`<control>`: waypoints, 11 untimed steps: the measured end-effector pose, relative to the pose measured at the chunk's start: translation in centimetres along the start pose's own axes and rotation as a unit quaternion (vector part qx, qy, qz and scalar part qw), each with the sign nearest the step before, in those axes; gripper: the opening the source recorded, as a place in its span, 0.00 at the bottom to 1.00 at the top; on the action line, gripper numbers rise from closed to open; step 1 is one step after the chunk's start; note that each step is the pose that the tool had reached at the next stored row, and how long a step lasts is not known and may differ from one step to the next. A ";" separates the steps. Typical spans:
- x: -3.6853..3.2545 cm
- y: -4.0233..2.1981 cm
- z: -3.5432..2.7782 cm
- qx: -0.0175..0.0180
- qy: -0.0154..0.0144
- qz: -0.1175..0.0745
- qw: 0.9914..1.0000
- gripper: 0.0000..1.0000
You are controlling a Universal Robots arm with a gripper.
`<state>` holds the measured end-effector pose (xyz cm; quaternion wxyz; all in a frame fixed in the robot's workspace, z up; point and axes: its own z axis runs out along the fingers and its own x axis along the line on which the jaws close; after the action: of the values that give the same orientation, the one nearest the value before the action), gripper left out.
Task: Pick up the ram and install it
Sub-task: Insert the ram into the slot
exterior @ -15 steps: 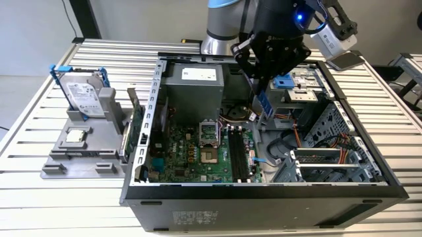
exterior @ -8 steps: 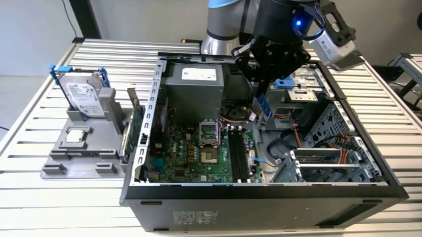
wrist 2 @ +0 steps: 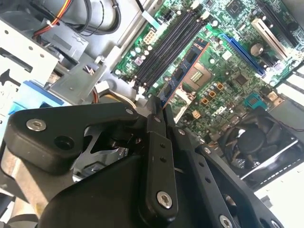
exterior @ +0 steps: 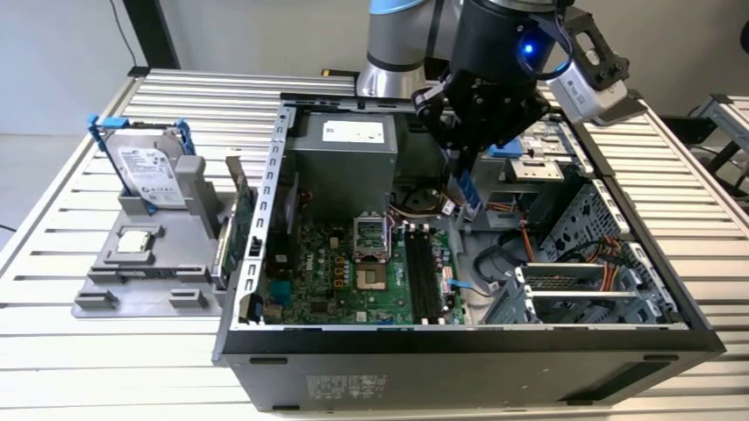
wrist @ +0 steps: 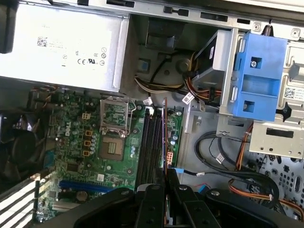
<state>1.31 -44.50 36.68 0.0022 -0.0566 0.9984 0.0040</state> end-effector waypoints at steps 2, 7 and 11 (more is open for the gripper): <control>-0.03 0.00 0.13 0.000 0.000 0.002 1.000 0.00; -0.09 -0.01 0.42 0.001 0.000 0.008 1.000 0.00; -0.12 -0.02 0.58 0.002 0.000 0.010 1.000 0.00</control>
<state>1.43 -44.50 36.09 0.0022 -0.0462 0.9989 0.0022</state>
